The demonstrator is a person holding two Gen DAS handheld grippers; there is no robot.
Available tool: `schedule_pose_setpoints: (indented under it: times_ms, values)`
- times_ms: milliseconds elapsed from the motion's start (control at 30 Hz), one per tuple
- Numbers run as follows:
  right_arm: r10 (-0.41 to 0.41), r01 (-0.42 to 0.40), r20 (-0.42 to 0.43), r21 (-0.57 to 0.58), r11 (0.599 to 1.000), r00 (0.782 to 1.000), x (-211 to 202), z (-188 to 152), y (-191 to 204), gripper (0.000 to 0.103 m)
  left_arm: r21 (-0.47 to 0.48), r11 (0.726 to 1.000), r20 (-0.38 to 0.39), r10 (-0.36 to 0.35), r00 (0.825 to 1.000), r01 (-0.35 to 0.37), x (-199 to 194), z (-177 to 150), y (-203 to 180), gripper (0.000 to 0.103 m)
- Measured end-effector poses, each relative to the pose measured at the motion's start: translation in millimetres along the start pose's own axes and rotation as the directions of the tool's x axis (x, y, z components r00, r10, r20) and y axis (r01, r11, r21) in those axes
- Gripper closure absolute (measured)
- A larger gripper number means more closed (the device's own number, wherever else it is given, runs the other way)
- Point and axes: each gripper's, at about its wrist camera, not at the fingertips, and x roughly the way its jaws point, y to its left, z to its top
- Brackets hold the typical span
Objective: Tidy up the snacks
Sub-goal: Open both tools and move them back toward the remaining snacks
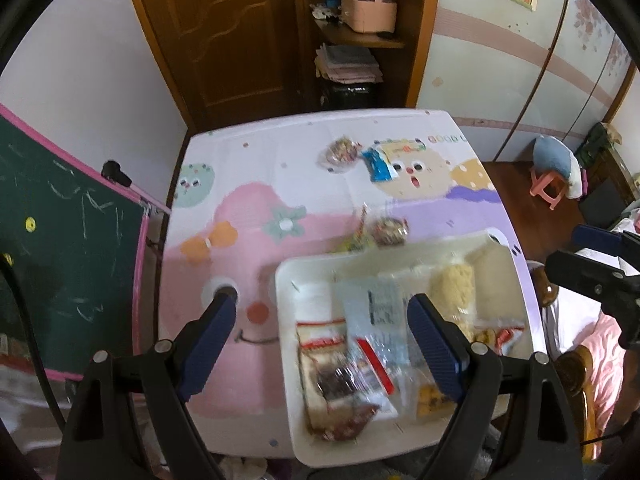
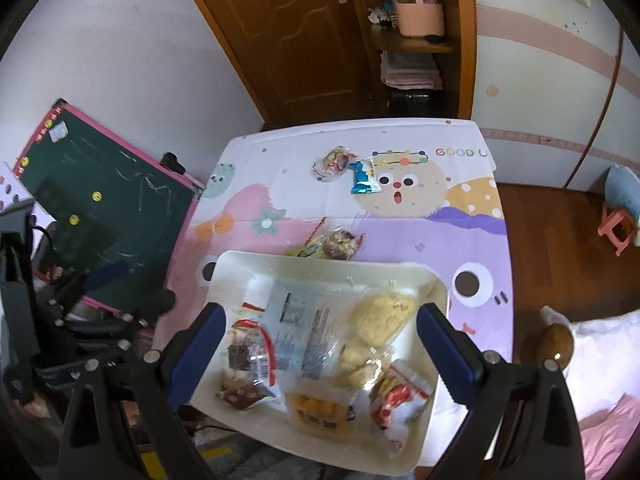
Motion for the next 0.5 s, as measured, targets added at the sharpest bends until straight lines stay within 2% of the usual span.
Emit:
schedule_pose_setpoints:
  times_ms: [333, 500]
  values:
    - [-0.001, 0.005, -0.05, 0.075, 0.997, 0.999, 37.3, 64.9, -12.1, 0.006, 0.045, 0.999, 0.053, 0.028, 0.998, -0.03, 29.5, 68.0, 22.3, 0.016]
    - [0.007, 0.011, -0.139, 0.125, 0.992, 0.99, 88.8, 88.7, -21.7, 0.006, 0.143, 0.99, 0.009, 0.012, 1.0, -0.013, 76.7, 96.0, 25.2, 0.016]
